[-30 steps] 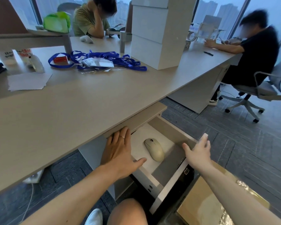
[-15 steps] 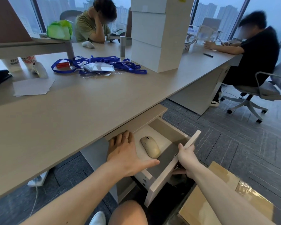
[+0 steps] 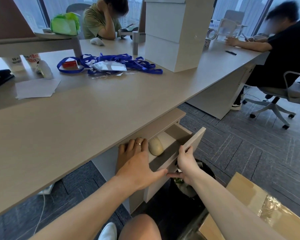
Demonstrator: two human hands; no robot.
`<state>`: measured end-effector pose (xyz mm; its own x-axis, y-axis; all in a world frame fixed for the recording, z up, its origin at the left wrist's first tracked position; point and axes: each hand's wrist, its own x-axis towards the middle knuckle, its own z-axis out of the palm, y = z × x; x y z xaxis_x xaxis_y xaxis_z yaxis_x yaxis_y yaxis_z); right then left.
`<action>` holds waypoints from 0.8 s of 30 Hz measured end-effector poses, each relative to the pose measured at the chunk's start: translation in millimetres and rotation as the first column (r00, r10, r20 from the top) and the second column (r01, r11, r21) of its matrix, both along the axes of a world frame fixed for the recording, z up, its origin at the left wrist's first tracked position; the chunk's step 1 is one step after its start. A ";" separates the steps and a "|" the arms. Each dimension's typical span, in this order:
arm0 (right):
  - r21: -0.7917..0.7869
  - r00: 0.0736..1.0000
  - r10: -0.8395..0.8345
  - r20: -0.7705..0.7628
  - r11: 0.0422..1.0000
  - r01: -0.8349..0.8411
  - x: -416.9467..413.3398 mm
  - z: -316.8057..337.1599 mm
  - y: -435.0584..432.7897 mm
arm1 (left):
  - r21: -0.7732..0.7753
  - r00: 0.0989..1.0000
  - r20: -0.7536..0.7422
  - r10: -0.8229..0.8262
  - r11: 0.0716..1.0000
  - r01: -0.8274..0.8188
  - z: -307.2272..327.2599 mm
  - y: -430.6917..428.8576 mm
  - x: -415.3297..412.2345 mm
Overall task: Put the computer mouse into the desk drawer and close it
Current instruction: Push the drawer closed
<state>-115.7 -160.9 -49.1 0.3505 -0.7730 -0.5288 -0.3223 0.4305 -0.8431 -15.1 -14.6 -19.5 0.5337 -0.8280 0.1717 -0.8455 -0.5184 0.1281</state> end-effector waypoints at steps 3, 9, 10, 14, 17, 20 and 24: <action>0.033 1.000 0.002 0.018 0.999 -0.003 8.4 -2.7 0.1 | -0.019 1.000 0.022 -0.016 1.000 0.017 -3.3 0.7 2.9; 0.107 0.989 -0.009 0.150 0.994 -0.007 23.4 -11.9 9.0 | -0.045 0.998 0.058 -0.004 0.999 0.007 -12.1 -0.7 3.7; 0.105 0.986 -0.012 0.169 0.994 -0.006 25.7 -11.1 11.7 | -0.042 0.998 0.061 -0.002 0.999 0.004 -12.8 -1.0 3.2; 0.096 0.980 -0.023 0.197 0.995 0.004 36.3 -8.3 18.2 | -0.032 0.998 0.068 -0.012 0.999 0.014 -15.1 1.4 4.7; 0.087 0.971 -0.004 0.239 0.996 -0.018 41.5 -5.3 20.5 | -0.007 0.996 0.076 -0.048 0.999 0.049 -19.8 3.3 12.2; 0.092 0.963 0.012 0.268 0.995 -0.038 48.3 -4.9 20.1 | -0.008 0.996 0.050 -0.069 0.998 0.069 -23.8 4.1 19.6; 0.097 0.956 0.027 0.293 0.994 -0.058 61.1 -14.1 16.6 | 0.029 0.996 0.016 -0.089 0.996 0.088 -18.5 4.9 22.7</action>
